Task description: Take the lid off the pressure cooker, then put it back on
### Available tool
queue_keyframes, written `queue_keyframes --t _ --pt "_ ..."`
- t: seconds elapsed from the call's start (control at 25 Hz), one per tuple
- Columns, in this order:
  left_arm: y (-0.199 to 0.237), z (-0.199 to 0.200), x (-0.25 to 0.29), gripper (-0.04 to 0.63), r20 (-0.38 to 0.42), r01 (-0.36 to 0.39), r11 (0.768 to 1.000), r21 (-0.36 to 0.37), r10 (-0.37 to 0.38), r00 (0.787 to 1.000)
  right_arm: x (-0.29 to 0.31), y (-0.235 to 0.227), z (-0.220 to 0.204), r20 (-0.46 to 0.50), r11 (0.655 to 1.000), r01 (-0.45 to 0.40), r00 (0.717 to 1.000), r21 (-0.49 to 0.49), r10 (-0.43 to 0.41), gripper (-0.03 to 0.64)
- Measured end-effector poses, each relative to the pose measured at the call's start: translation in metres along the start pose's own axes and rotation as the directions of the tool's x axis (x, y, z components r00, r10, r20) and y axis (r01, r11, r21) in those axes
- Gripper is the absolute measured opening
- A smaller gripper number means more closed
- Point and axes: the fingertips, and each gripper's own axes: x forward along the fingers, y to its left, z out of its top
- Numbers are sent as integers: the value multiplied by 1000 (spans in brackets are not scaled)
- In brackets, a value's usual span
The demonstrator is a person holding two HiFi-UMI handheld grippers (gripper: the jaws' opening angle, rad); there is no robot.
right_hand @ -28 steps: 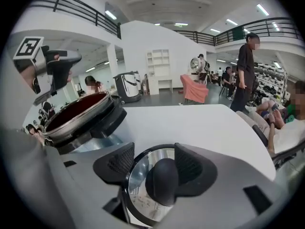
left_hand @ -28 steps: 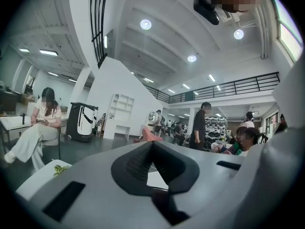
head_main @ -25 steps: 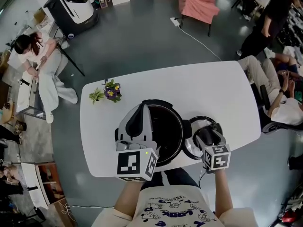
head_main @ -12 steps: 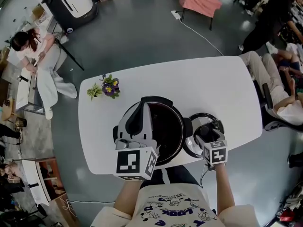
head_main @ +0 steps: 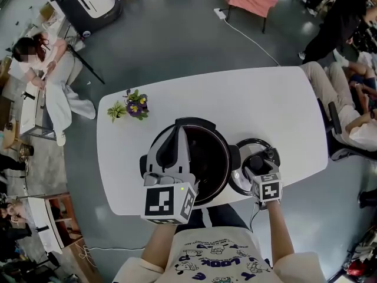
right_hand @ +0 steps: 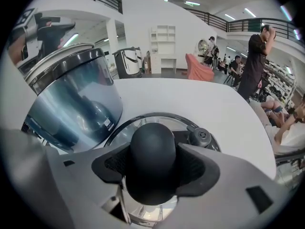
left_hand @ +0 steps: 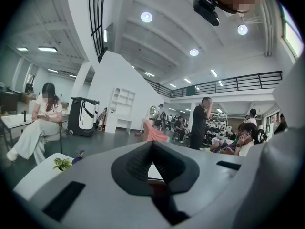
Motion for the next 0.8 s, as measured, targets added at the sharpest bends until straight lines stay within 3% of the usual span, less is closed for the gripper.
queue_keyframes --t 0.8 --pt "14 -7 -14 14 -20 -15 1000 0 15 1000 3 2 -1 -98 999 -26 995 -19 24 296"
